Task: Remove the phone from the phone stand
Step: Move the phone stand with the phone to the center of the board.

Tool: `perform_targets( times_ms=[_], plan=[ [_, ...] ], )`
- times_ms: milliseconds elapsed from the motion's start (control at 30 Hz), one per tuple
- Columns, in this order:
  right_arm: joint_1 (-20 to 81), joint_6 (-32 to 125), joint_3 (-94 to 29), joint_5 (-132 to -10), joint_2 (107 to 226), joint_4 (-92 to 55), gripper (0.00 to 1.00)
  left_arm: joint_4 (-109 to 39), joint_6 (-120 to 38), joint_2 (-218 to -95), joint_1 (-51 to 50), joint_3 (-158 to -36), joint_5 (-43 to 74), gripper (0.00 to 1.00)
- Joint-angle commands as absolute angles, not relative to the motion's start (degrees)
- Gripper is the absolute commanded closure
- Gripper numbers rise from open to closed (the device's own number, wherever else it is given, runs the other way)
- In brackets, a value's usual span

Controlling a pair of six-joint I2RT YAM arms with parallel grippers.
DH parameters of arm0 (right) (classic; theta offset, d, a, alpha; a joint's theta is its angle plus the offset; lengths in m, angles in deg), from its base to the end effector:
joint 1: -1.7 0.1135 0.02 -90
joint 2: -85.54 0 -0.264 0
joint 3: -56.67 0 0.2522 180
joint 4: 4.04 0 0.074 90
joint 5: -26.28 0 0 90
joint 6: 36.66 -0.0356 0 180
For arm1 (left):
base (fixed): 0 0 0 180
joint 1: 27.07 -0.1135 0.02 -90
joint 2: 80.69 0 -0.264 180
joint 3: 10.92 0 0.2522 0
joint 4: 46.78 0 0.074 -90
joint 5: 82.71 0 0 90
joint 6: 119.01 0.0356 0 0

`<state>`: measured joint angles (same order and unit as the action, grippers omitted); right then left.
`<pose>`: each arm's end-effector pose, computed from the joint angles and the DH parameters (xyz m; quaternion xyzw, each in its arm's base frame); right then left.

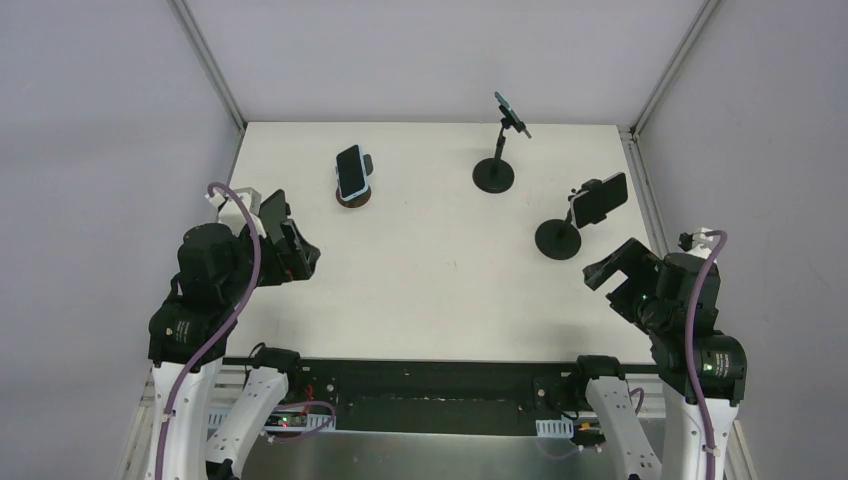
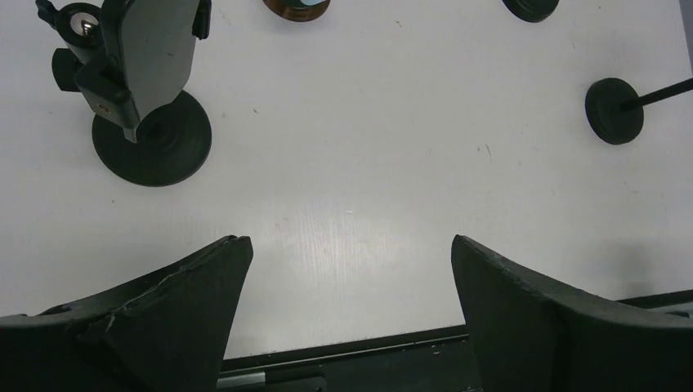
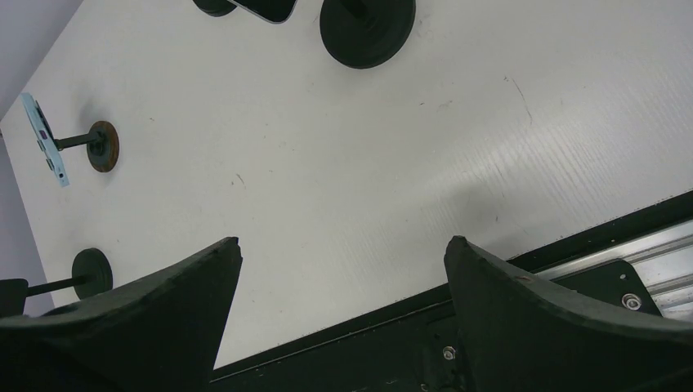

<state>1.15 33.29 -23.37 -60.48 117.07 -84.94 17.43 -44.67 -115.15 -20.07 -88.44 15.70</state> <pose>0.0545 -0.0025 0.3818 0.1700 0.8594 0.0572 0.4789 0.0872 -0.0159 0.3957 -0.0208 0.8234 -0.1701 0.5409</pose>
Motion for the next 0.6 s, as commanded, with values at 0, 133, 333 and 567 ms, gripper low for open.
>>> perform_targets(
  times_ms=[0, 133, 333, 567],
  plan=[
    [0.9, 33.5, -24.2, -60.6, 116.6, -84.2, 0.01, 17.5, -45.1, -115.4, -20.7, -90.3, 12.3, 0.0],
    [0.9, 33.1, -23.9, -60.2, 116.5, -83.8, 0.01, 17.5, -45.3, -114.8, -20.6, -89.9, 10.3, 0.0],
    [0.9, 30.2, -21.7, -62.2, 117.5, -82.9, 0.01, 17.7, -47.4, -114.1, -20.7, -90.2, 4.6, 0.0],
    [0.9, 28.9, -19.0, -68.2, 116.5, -79.7, 0.01, 23.0, -46.6, -117.2, -20.7, -96.5, -4.0, 0.0]
  ],
)
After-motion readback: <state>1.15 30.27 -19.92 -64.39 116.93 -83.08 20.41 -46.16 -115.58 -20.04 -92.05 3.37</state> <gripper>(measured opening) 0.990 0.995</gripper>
